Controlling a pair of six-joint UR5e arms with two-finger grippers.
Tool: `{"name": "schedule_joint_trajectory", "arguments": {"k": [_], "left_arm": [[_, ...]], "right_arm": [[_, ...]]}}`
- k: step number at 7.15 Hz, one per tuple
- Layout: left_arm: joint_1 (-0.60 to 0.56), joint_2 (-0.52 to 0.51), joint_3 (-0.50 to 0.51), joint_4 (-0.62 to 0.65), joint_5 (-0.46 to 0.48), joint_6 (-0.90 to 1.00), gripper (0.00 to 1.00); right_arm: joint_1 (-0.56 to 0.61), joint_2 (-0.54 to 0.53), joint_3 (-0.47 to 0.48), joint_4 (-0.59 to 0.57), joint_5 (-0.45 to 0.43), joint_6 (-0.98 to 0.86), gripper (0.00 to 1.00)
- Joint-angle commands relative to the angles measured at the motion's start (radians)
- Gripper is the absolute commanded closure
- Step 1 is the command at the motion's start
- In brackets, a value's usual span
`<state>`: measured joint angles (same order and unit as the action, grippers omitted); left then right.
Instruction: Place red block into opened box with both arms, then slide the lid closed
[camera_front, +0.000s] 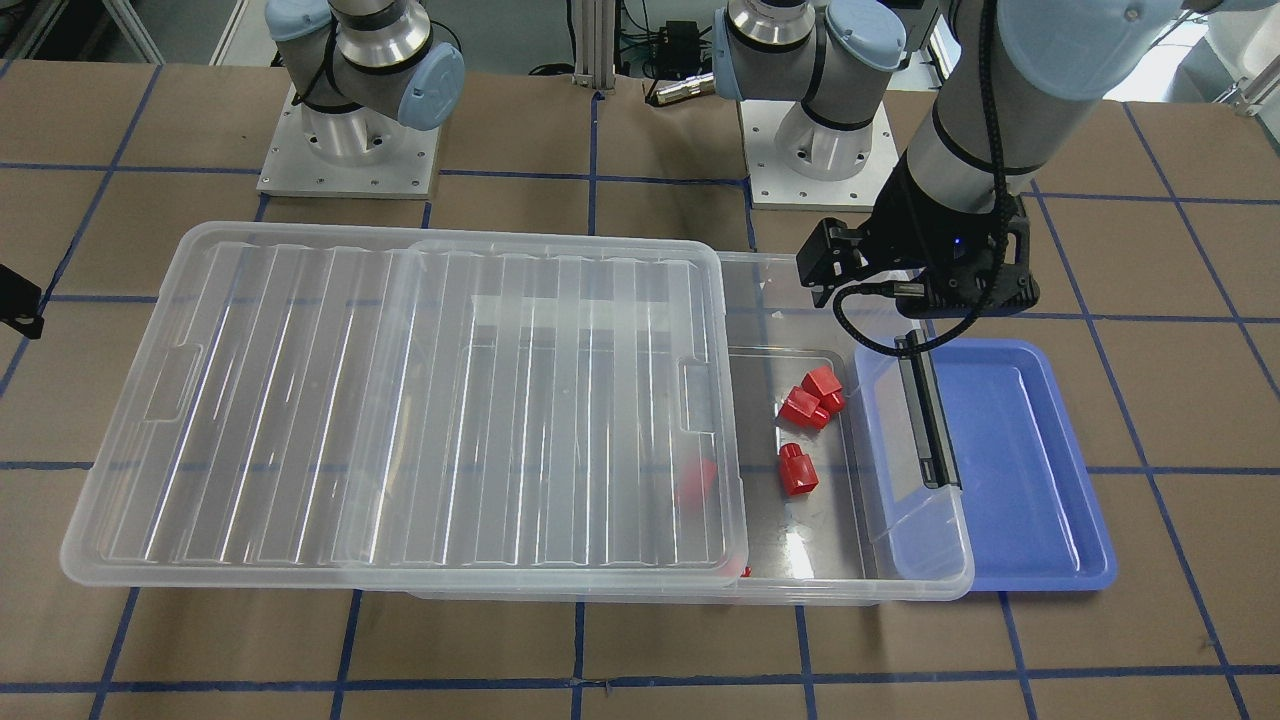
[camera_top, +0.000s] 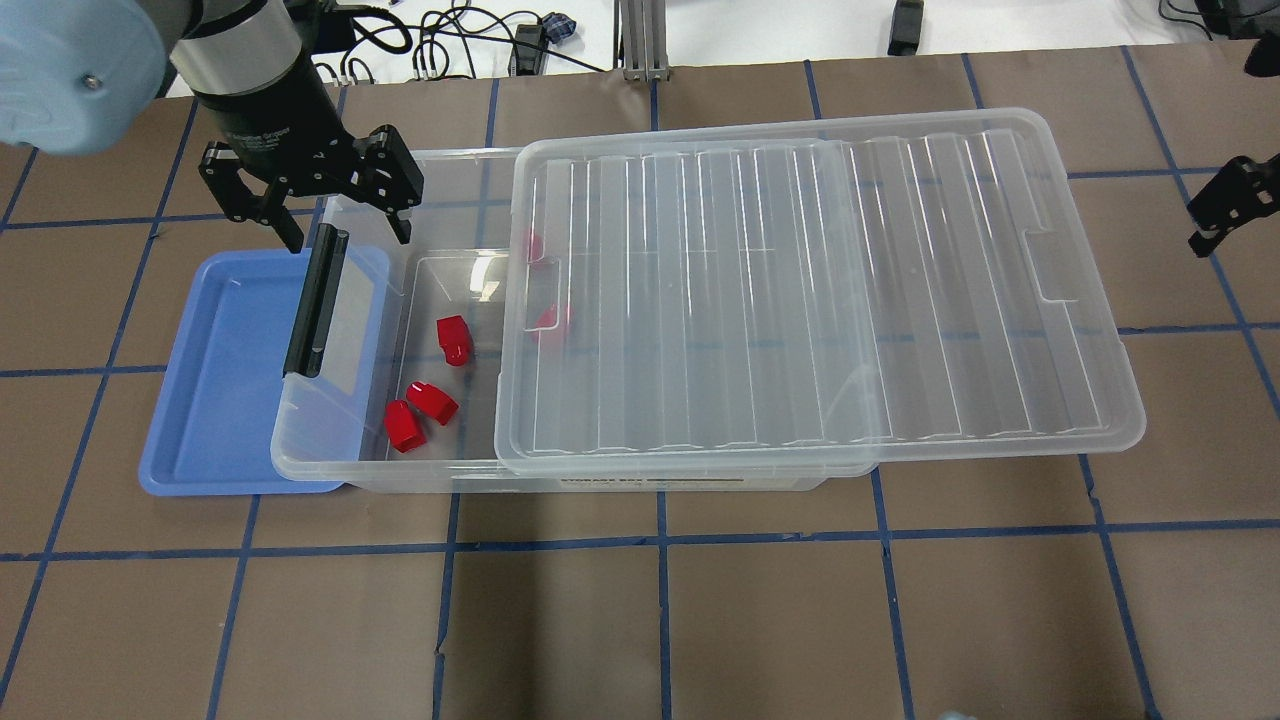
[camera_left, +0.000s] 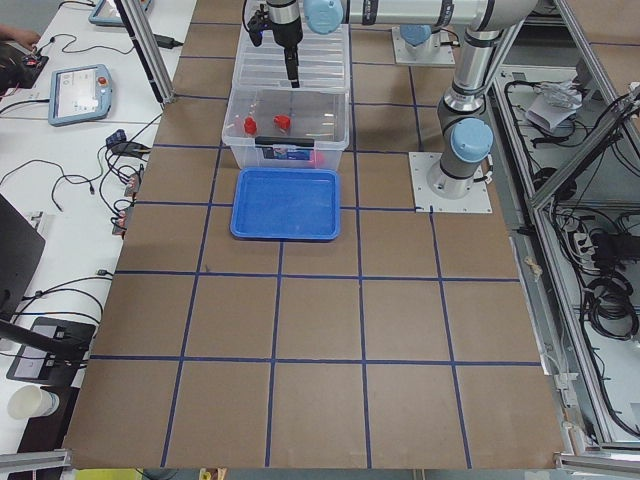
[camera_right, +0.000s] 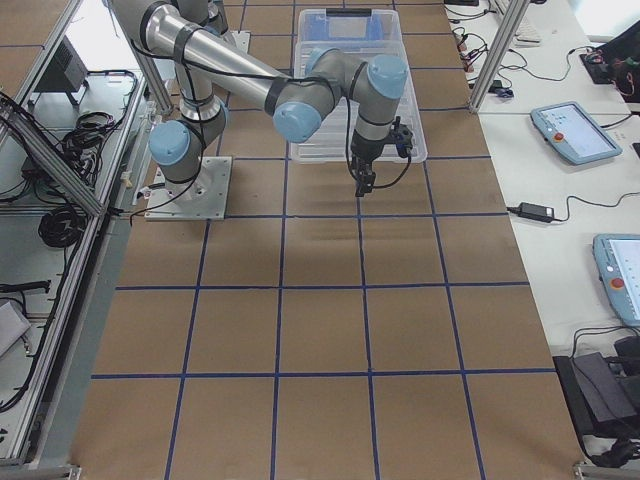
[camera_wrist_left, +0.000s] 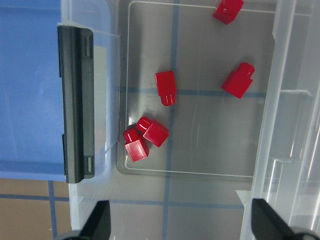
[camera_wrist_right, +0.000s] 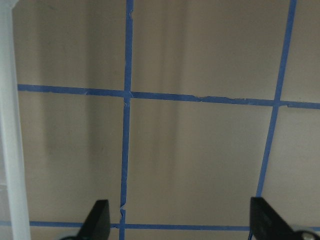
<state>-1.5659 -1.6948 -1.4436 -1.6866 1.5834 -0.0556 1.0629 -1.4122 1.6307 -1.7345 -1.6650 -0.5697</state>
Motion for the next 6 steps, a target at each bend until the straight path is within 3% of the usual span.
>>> {"name": "schedule_joint_trajectory", "arguments": {"k": [1, 3, 6], "left_arm": [[-0.002, 0.006, 0.017, -0.012, 0.003, -0.001, 0.0], [-0.002, 0.009, 0.034, -0.01, 0.006, -0.01, 0.0], [-0.002, 0.018, 0.034, -0.013, 0.01, -0.009, 0.0]], "right_arm": [[0.026, -0.002, 0.06, -0.049, 0.004, 0.056, 0.0], [0.107, -0.001, 0.072, -0.051, 0.033, 0.199, 0.0], [0.166, 0.002, 0.075, -0.051, 0.036, 0.255, 0.0]]}}
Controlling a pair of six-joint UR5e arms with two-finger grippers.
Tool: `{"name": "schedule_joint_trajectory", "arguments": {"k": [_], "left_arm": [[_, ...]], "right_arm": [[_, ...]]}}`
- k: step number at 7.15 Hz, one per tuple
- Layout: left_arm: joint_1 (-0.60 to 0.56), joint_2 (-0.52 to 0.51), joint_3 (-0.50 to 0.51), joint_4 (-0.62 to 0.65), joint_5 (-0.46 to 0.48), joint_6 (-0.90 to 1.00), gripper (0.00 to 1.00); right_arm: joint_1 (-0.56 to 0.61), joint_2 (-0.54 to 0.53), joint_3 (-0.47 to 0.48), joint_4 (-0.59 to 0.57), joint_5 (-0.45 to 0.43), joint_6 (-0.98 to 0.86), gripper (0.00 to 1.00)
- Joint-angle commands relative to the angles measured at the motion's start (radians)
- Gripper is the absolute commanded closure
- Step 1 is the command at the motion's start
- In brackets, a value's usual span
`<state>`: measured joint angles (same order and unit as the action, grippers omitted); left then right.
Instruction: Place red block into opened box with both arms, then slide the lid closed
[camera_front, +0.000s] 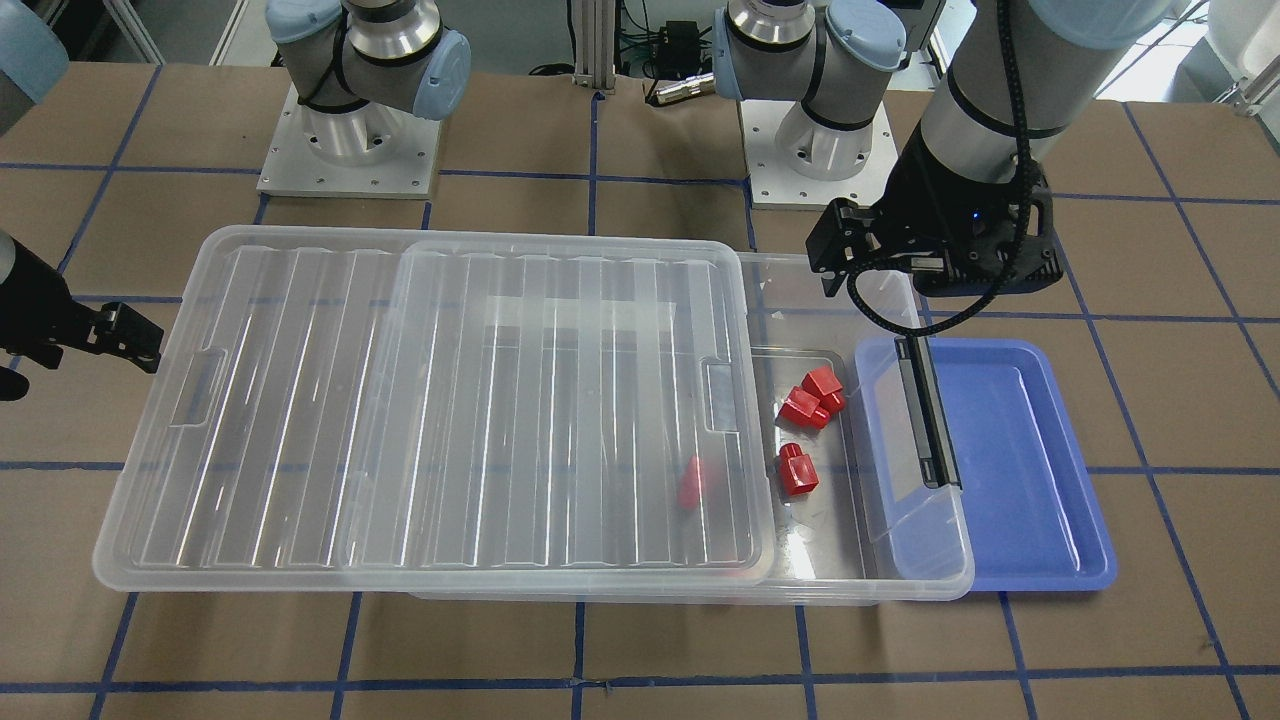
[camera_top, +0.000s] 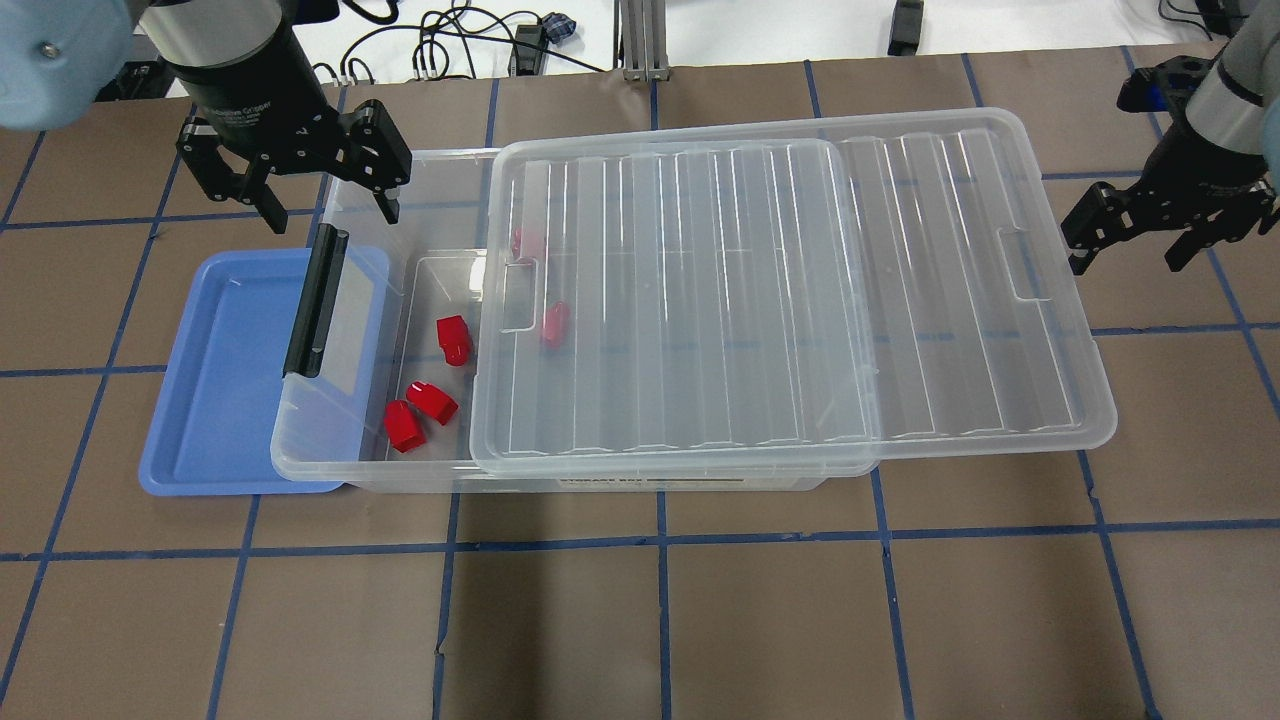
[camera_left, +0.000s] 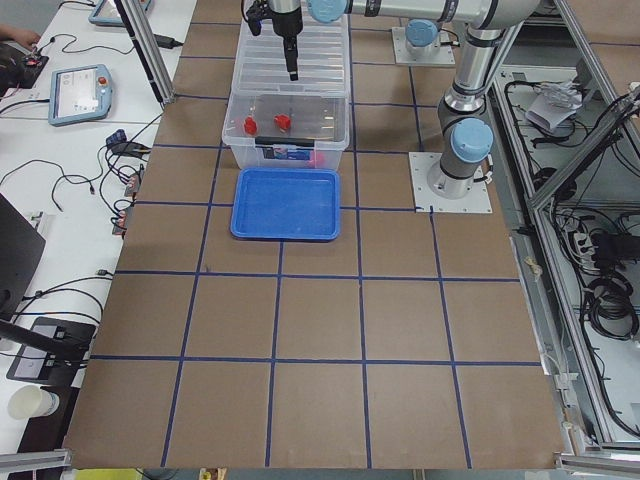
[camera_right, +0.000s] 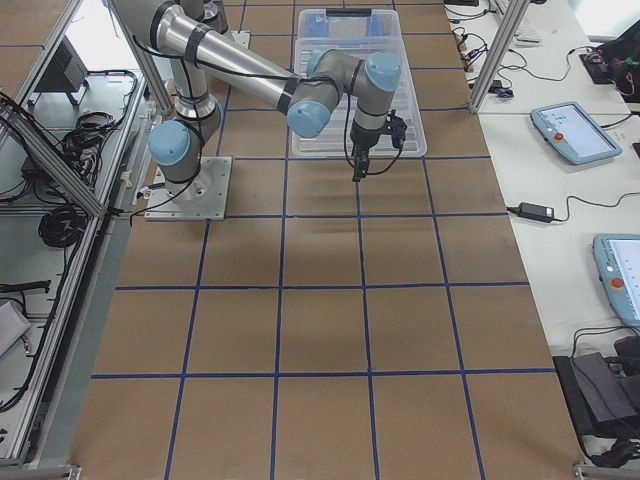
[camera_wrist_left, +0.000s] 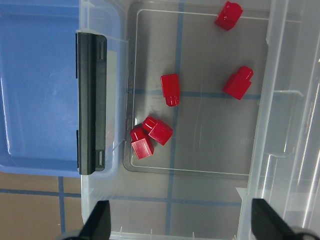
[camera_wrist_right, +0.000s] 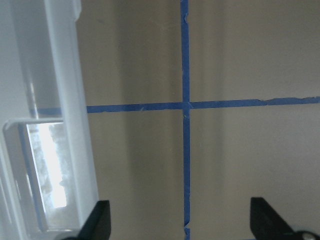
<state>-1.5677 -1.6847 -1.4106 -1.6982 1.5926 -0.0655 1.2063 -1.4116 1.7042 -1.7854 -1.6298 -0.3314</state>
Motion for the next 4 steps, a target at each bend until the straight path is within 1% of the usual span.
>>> {"name": "schedule_joint_trajectory", "arguments": {"k": [1, 2, 4], "left_arm": [[0.001, 0.014, 0.004, 0.008, 0.003, 0.012, 0.0], [0.005, 0.004, -0.001, 0.011, 0.0, 0.001, 0.0], [0.002, 0.016, 0.002, 0.003, 0.0, 0.006, 0.0]], "right_arm": [[0.053, 0.008, 0.002, 0.0, 0.002, 0.028, 0.0], [0.085, 0.009, 0.002, 0.0, -0.001, 0.078, 0.0], [0.098, 0.011, 0.002, 0.0, -0.001, 0.089, 0.0]]}}
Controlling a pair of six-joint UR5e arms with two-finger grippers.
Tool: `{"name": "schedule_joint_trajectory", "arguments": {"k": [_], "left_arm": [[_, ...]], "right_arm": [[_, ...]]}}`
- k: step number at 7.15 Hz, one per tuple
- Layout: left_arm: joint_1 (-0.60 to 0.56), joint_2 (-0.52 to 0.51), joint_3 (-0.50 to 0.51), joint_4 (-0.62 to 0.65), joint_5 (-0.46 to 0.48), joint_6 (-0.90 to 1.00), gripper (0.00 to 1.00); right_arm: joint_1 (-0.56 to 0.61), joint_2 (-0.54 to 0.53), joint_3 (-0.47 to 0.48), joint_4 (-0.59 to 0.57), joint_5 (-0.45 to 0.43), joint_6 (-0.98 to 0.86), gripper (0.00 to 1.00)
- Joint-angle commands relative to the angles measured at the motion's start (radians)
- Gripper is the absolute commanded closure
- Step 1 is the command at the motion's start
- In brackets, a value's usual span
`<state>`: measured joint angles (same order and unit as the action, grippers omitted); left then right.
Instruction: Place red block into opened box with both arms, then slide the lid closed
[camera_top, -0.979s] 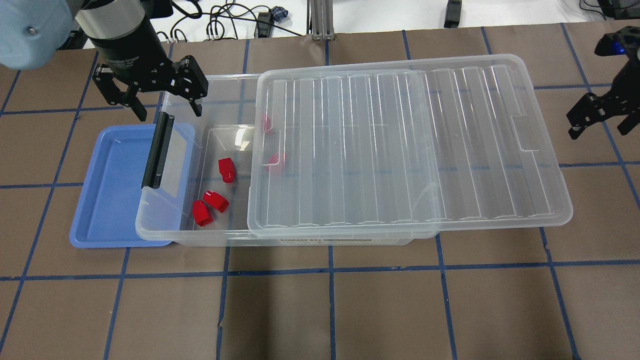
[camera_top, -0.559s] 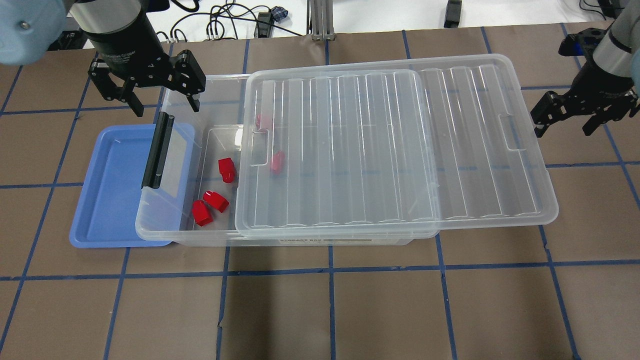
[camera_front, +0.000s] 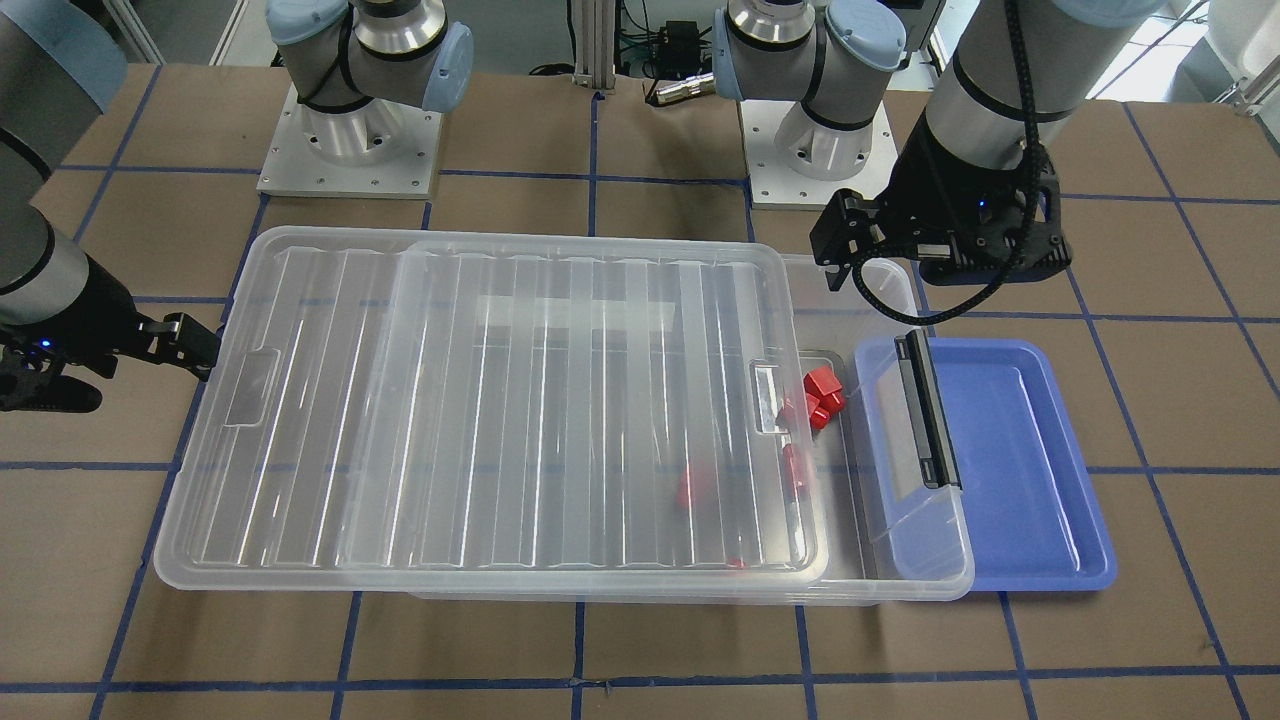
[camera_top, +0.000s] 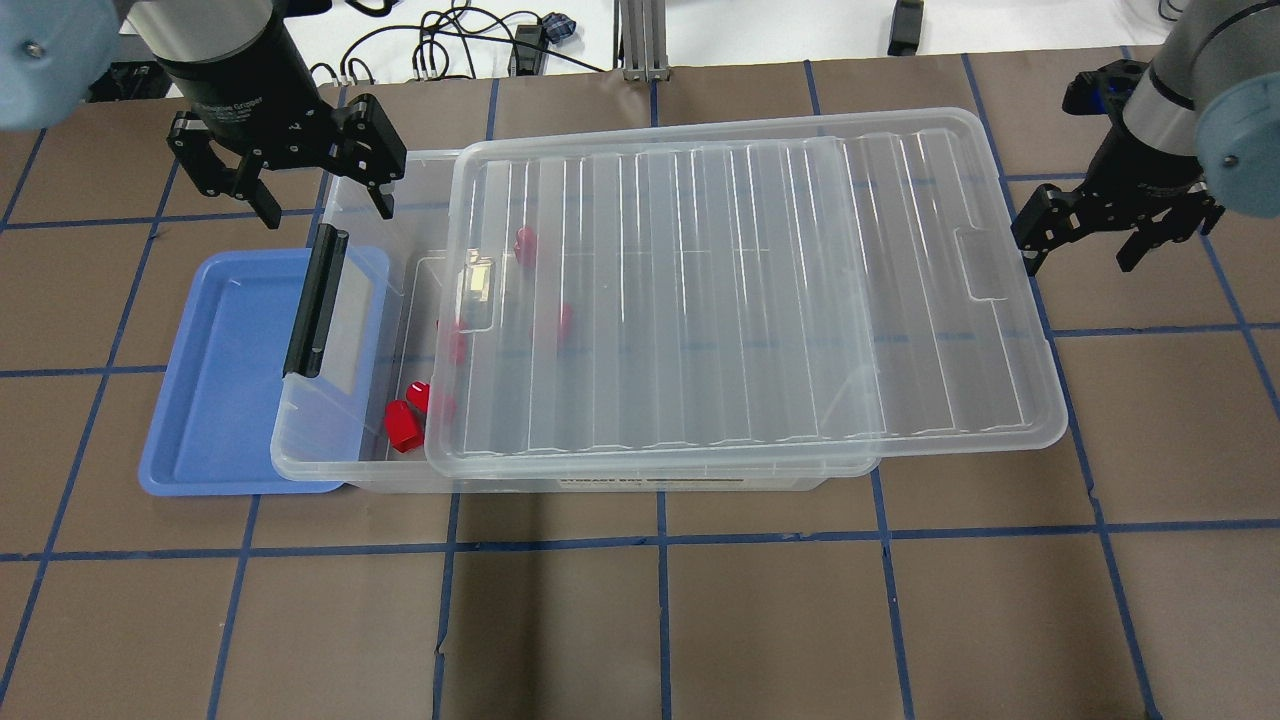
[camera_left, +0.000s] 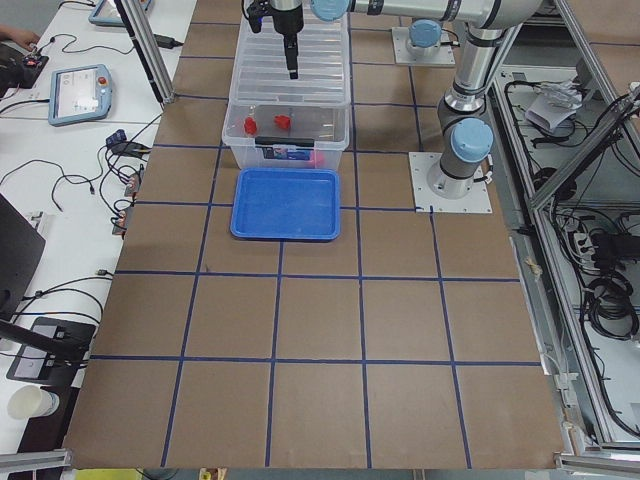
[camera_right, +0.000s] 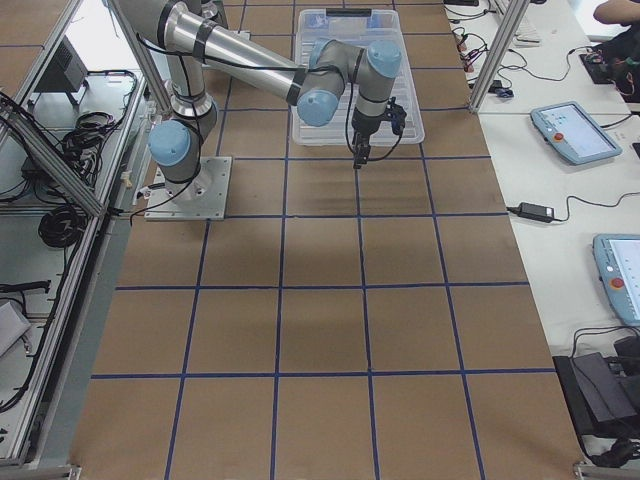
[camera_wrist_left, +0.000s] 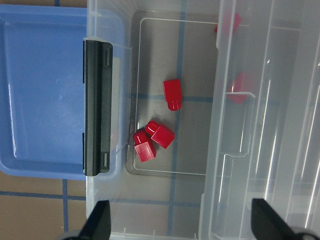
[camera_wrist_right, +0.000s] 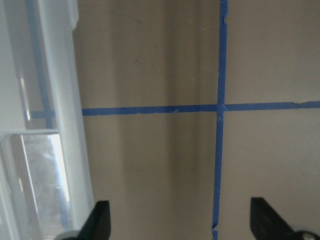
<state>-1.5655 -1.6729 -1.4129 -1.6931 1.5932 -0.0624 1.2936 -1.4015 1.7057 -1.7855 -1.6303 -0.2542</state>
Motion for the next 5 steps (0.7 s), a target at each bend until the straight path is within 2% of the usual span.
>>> {"name": "schedule_joint_trajectory", "arguments": {"k": [1, 5], "left_arm": [[0.001, -0.004, -0.003, 0.001, -0.001, 0.007, 0.0], [0.004, 0.007, -0.009, -0.005, 0.014, 0.007, 0.0]], "right_arm": [[0.012, 0.001, 0.0, -0.003, 0.003, 0.012, 0.0], [0.142, 0.013, -0.003, -0.05, 0.0, 0.157, 0.0]]}}
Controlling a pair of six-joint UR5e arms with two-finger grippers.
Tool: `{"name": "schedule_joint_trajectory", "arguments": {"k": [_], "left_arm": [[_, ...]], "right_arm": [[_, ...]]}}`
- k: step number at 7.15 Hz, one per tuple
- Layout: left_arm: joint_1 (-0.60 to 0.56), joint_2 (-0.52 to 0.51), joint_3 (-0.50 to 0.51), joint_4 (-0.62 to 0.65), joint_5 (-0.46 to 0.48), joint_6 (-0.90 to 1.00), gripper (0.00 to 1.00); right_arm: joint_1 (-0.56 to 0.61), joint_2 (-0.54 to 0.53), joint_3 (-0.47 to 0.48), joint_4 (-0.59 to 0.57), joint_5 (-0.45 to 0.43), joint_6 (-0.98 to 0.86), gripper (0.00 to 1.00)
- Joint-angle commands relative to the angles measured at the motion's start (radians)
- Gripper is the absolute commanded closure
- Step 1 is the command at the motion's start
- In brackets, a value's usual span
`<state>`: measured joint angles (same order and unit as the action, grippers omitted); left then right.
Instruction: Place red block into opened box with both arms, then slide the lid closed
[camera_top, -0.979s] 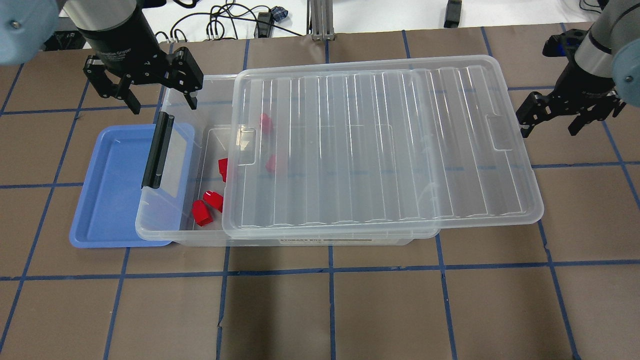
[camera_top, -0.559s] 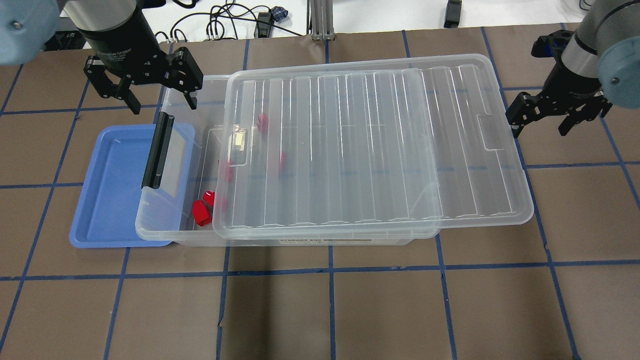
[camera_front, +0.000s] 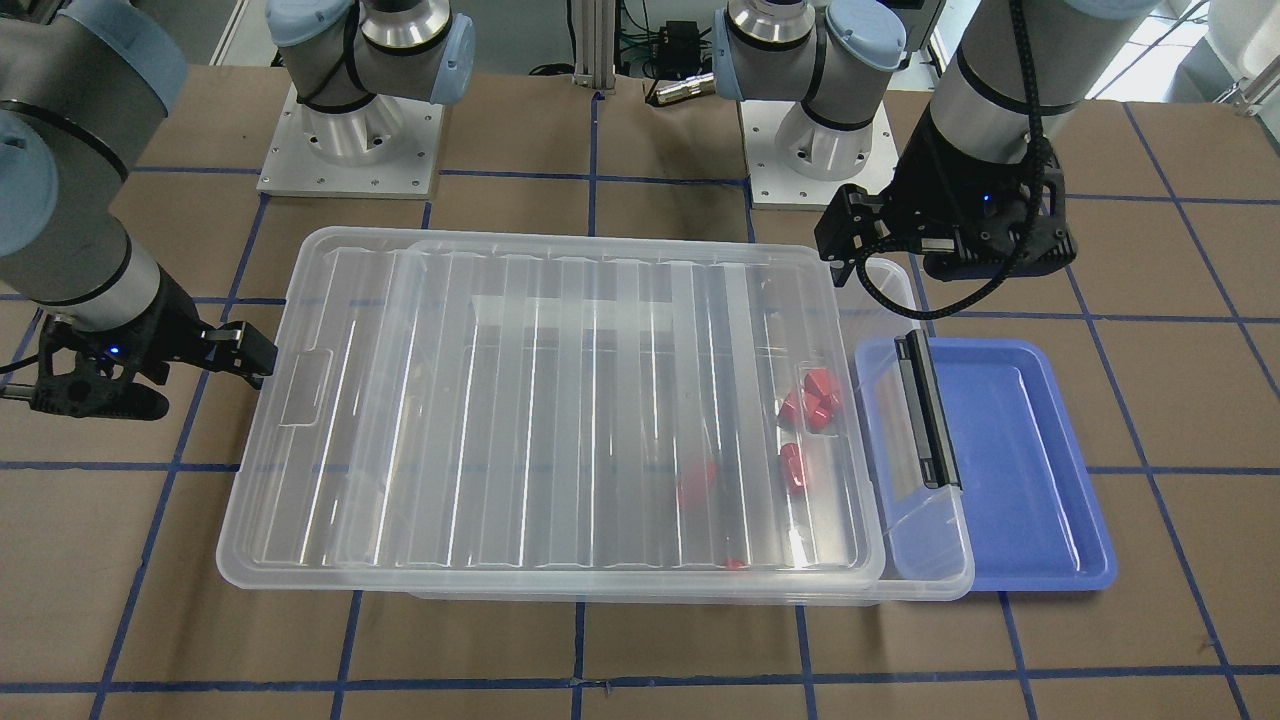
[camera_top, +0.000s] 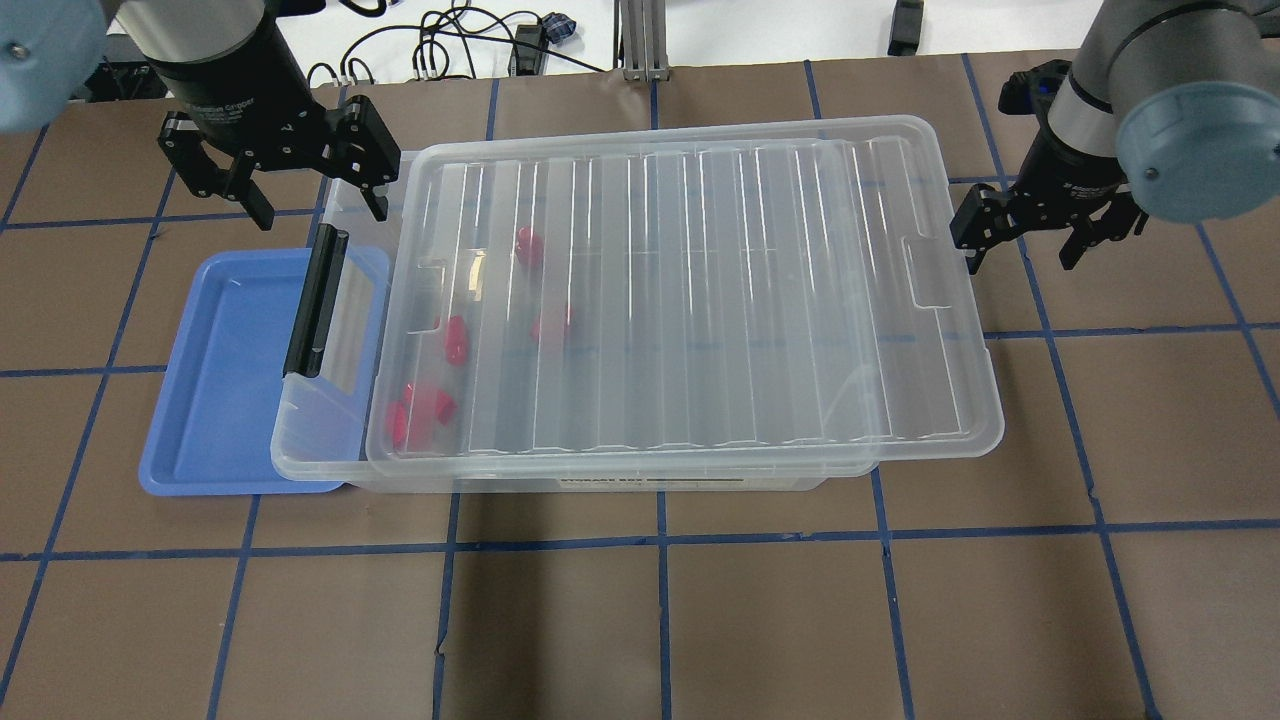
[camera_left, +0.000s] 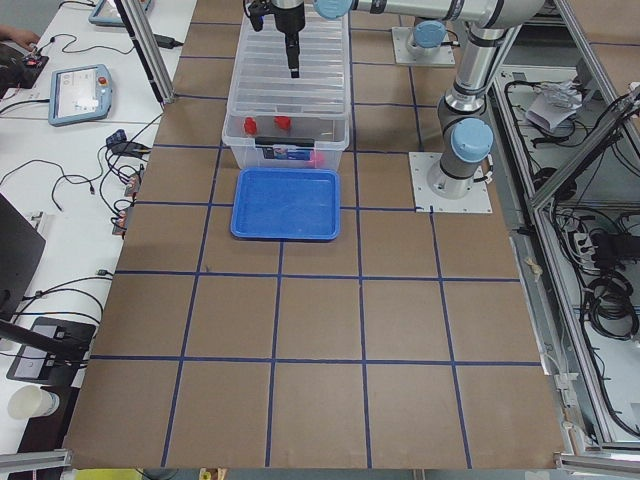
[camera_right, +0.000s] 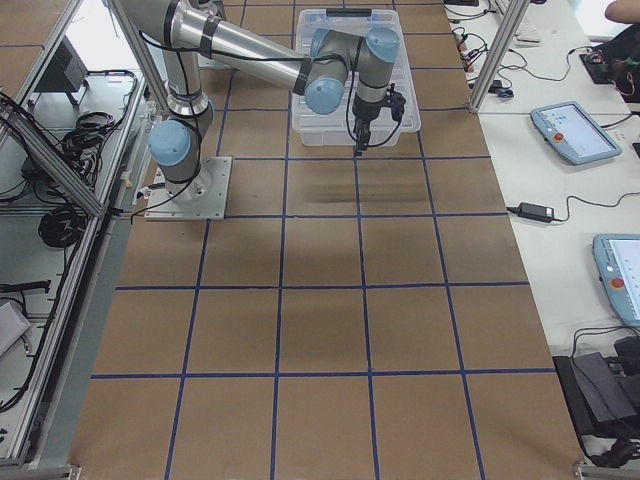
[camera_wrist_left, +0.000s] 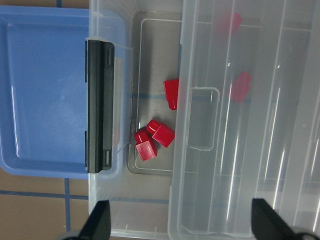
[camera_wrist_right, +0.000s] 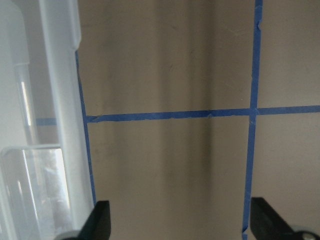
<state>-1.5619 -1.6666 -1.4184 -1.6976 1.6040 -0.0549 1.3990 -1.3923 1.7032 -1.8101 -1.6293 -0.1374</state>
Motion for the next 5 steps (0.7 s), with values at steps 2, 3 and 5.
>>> {"name": "schedule_joint_trajectory", "arguments": {"k": [2, 3, 5], "left_arm": [[-0.004, -0.006, 0.004, 0.0, 0.002, -0.005, 0.0], [-0.004, 0.01, 0.004, -0.002, 0.001, -0.005, 0.0], [-0.006, 0.008, 0.007, 0.0, -0.001, -0.008, 0.0]], "right_arm": [[0.051, 0.004, -0.002, -0.026, 0.037, 0.042, 0.0], [0.054, 0.004, 0.001, -0.026, 0.061, 0.051, 0.0], [0.067, 0.012, -0.002, -0.026, 0.06, 0.053, 0.0]]}}
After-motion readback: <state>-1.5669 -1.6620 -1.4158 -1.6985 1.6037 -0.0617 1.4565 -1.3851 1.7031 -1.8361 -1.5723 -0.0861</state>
